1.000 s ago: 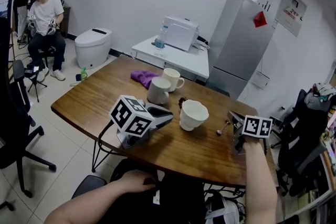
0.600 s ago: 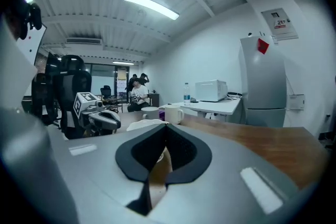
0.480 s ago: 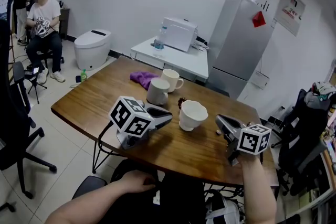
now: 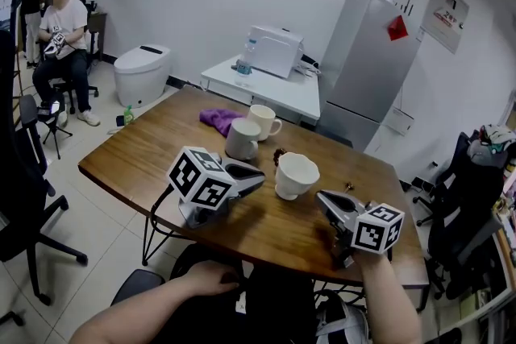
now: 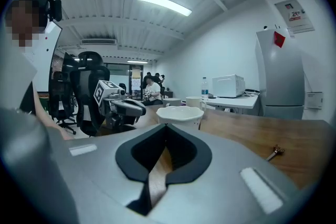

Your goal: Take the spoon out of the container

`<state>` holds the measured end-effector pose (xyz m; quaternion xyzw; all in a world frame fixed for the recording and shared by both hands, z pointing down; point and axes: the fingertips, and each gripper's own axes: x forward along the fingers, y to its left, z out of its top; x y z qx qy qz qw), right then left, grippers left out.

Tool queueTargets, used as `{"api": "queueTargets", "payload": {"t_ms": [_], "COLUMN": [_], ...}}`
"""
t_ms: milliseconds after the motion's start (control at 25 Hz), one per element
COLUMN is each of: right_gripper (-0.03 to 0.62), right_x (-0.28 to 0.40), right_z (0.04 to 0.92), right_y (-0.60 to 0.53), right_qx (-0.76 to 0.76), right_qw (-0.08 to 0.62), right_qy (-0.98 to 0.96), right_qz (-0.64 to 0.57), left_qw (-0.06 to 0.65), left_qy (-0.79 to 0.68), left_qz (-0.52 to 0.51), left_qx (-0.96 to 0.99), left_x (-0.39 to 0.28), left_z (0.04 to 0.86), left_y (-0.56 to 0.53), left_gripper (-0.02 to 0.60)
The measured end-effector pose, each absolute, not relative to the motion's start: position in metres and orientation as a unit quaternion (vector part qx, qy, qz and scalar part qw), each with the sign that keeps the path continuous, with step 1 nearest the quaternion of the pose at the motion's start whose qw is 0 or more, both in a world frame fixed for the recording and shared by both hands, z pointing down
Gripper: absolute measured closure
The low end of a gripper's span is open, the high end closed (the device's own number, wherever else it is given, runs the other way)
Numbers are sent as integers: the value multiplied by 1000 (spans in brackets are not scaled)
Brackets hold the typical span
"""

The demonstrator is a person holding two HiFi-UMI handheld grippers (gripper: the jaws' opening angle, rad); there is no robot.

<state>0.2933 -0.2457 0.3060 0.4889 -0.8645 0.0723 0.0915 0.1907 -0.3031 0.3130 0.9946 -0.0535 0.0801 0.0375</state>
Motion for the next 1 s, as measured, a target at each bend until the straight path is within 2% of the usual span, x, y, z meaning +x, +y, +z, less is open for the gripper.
{"api": "queueTargets", "payload": {"t_ms": [1000], "right_gripper": [592], "right_x": [291], "right_z": [311], "right_y": [-242], "right_qx": [466], "right_qw": [60], "right_qy": [-879], "right_qz": [79], "left_qw": [38], "left_qy": [-54], "left_qz": [80], "left_qx": [995], "left_x": [191], "left_z": [313], "left_y": [-303], "left_gripper": [569]}}
